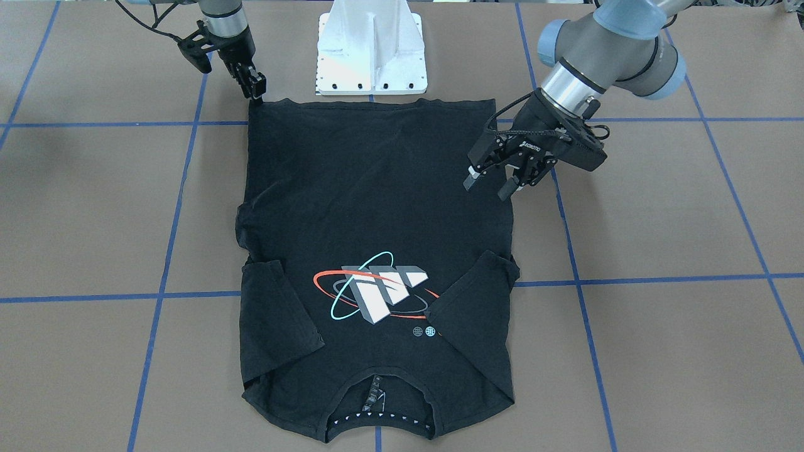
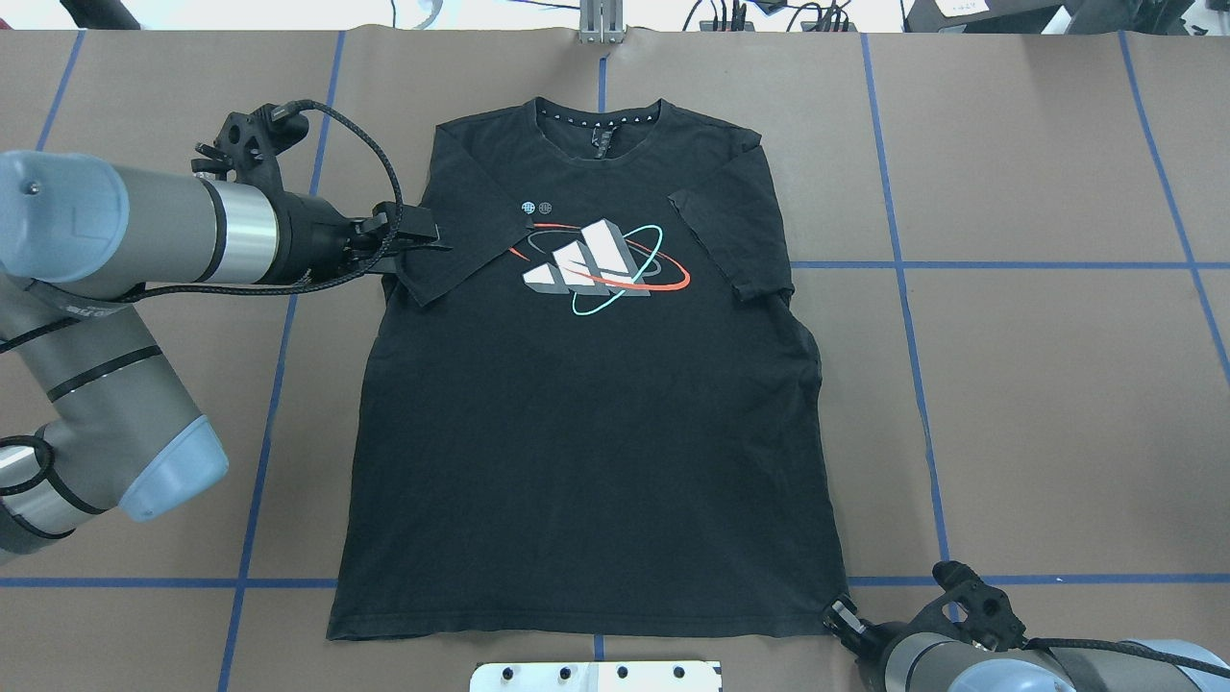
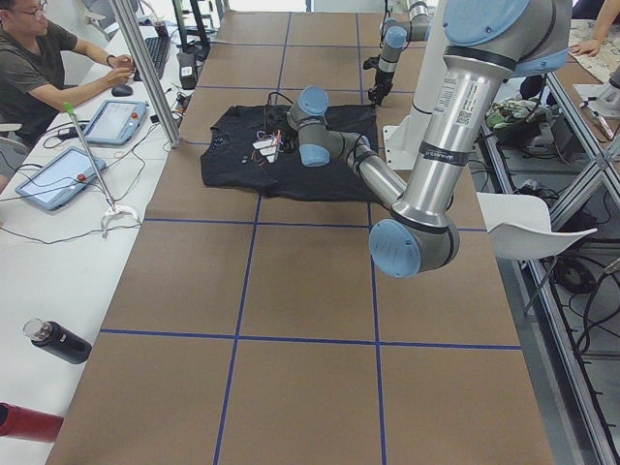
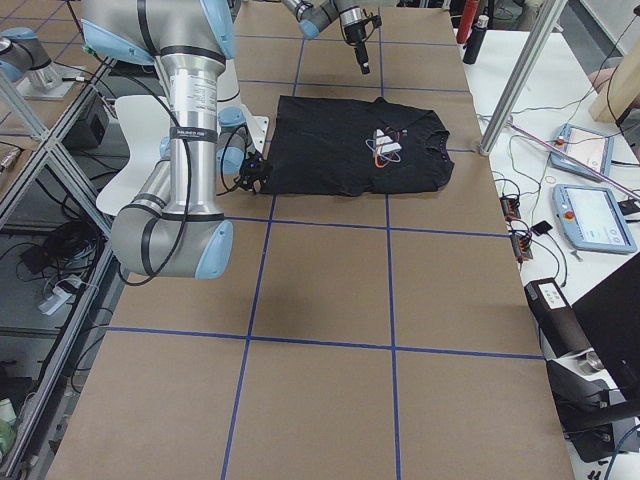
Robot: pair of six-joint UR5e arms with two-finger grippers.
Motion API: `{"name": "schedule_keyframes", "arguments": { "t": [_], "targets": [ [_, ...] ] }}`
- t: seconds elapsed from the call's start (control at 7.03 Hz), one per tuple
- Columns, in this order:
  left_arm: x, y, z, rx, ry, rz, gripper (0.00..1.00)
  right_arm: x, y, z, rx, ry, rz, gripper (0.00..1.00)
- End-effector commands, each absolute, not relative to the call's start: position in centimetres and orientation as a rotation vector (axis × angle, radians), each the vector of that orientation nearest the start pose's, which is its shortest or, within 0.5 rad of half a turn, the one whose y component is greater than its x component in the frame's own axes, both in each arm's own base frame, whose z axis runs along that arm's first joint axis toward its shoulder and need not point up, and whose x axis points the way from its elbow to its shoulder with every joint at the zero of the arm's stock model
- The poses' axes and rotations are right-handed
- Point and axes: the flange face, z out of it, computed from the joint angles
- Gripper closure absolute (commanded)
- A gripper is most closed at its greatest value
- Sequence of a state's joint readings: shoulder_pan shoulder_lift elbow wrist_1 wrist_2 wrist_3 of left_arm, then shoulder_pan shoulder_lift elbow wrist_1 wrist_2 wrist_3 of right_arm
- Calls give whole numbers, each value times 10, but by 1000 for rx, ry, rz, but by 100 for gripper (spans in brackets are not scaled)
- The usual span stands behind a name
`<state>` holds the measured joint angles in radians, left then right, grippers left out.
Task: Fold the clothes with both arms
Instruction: 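Move the left gripper down to the other hem corner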
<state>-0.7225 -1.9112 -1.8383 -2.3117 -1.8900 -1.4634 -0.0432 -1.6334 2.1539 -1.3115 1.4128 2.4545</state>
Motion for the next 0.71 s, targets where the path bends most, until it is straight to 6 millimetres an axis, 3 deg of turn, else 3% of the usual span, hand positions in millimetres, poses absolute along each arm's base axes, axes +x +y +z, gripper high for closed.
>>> {"name": "schedule_keyframes", "arguments": {
  "t": [0.0, 0.14, 0.28, 0.57],
  "targets": [
    [365, -459, 264, 297, 1332, -307, 16, -460, -130, 392, -219, -787, 857, 57],
    [365, -459, 264, 297, 1332, -307, 16, -459, -132, 392, -218, -789, 861, 71],
    [365, -459, 264, 297, 1332, -307, 16, -458, -134, 392, -216, -788, 865, 100],
    [365, -459, 264, 297, 1332, -307, 17, -457, -134, 389, -219, -793, 864, 100]
  ]
}}
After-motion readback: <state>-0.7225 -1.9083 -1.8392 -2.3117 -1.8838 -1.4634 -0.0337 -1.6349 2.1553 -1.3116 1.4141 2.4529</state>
